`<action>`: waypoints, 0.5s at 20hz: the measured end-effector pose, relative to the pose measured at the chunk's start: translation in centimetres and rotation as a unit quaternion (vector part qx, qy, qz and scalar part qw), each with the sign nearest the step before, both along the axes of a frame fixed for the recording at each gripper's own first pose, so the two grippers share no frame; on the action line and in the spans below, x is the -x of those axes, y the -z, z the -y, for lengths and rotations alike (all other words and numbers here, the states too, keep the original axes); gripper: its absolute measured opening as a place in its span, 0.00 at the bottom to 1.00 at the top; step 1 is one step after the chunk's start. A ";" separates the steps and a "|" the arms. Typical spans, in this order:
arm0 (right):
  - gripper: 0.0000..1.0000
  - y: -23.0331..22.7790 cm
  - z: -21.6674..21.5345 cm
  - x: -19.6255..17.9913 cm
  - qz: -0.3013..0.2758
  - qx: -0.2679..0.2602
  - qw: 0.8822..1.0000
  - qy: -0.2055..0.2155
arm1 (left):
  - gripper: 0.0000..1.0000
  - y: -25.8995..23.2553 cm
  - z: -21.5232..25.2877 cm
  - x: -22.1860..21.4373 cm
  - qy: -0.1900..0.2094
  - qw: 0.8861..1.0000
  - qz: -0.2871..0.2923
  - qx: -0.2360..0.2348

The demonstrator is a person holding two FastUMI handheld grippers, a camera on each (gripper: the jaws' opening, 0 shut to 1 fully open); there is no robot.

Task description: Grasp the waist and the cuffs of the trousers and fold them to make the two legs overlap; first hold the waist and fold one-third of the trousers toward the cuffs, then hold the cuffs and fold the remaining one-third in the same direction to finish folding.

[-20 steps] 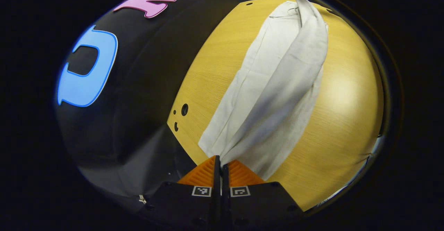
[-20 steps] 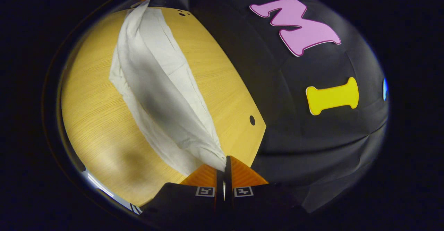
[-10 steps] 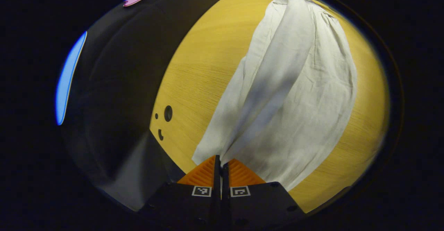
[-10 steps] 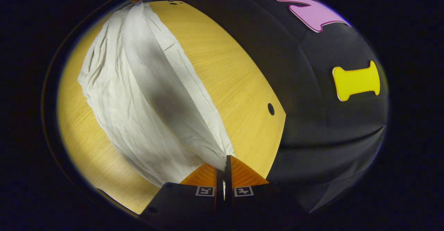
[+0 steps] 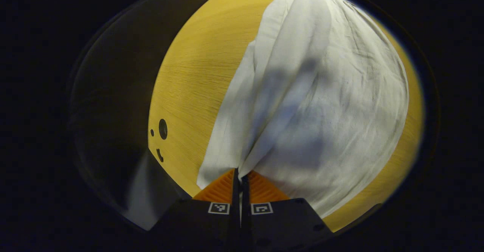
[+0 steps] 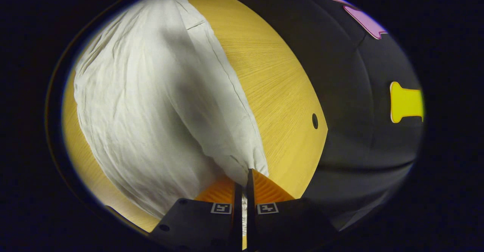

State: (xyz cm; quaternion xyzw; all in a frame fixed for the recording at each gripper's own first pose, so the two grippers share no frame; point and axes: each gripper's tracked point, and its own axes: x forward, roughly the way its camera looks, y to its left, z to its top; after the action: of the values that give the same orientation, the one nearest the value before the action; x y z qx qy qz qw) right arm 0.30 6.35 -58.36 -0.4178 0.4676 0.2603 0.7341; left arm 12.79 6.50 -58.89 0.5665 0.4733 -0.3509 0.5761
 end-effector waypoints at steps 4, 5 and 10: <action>0.38 -0.7 0.4 -1.2 0.029 0.049 0.996 -0.063 | 0.34 -1.0 -0.1 -2.0 0.113 0.992 0.031 -0.054; 0.55 -1.1 0.5 -1.4 0.035 0.053 0.996 -0.068 | 0.56 -1.6 0.1 -2.7 0.131 0.988 0.040 -0.063; 0.77 -3.1 1.8 0.1 0.013 0.010 1.000 -0.018 | 0.99 -3.7 -0.4 -1.0 0.164 0.985 0.004 -0.059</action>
State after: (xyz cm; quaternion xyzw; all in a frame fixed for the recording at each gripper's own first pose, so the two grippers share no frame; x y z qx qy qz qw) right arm 0.24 4.57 -55.26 -0.4372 0.4527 0.2634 0.7311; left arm 13.83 6.95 -55.16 0.6709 0.3915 -0.4096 0.4783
